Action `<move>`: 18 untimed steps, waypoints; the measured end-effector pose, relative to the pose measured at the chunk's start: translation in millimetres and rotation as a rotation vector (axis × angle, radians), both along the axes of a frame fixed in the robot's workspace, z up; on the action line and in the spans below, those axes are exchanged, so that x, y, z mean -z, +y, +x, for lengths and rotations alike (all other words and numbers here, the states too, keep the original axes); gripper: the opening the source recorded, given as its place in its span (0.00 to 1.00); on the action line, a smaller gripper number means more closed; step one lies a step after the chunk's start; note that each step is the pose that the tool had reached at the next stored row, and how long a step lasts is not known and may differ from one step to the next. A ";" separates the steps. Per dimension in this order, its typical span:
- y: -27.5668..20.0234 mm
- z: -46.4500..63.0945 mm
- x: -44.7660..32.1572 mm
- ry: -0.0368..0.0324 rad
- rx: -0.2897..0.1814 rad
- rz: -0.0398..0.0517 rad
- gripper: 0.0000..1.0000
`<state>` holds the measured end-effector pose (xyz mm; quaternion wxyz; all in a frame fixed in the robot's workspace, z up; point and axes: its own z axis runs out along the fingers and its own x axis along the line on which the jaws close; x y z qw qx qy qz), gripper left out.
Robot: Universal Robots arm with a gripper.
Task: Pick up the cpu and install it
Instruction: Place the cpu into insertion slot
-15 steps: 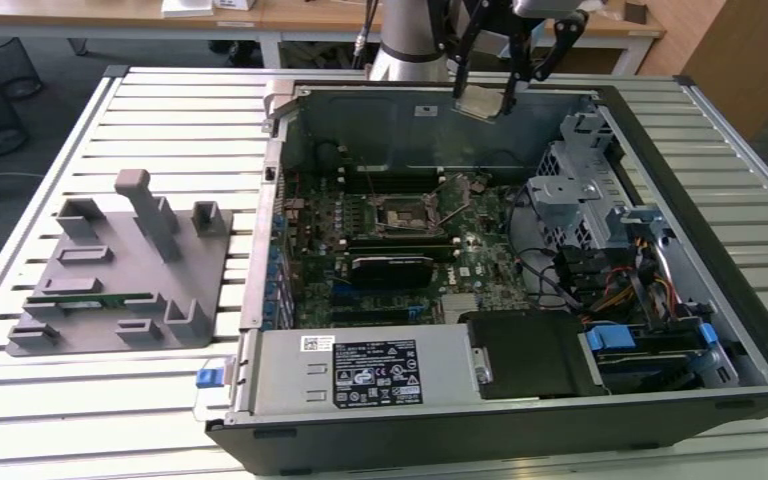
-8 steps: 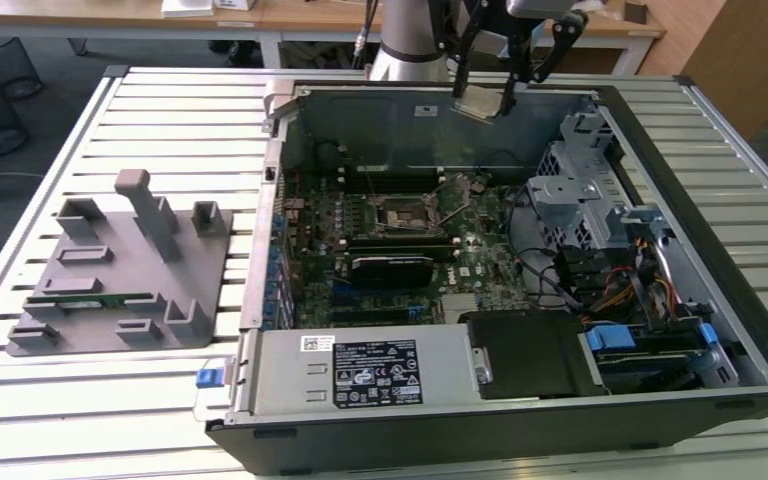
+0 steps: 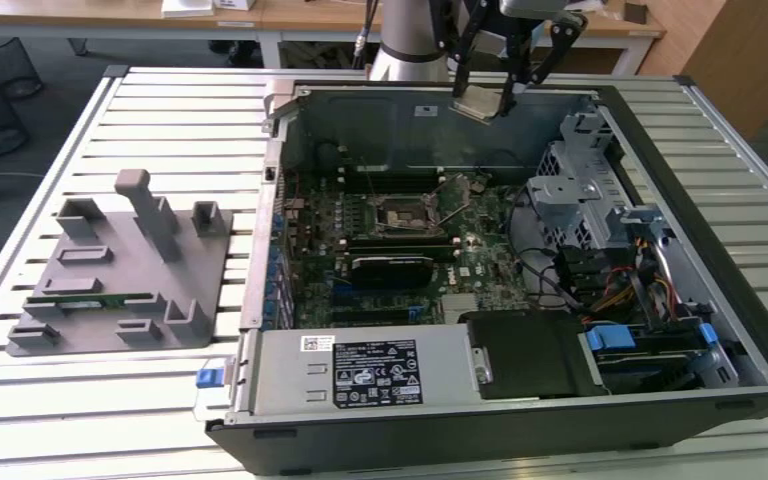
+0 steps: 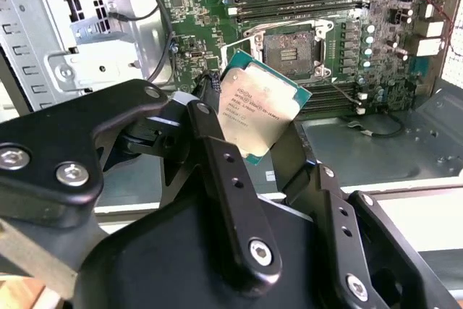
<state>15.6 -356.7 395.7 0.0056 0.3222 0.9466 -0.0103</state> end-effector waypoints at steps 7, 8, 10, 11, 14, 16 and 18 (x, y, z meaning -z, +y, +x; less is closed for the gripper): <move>0.0 0.0 0.3 0.0000 0.050 0.0000 0.53; 0.0 0.0 0.4 0.0000 0.057 0.0000 0.53; 0.0 0.0 0.5 0.0001 0.071 0.0000 0.53; 0.0 0.0 0.5 0.0000 0.078 0.0000 0.53; 0.0 0.0 0.7 0.0000 0.099 0.0000 0.53; 0.0 0.0 0.8 0.0000 0.113 0.0000 0.53; 0.0 0.0 0.9 0.0000 0.126 0.0000 0.53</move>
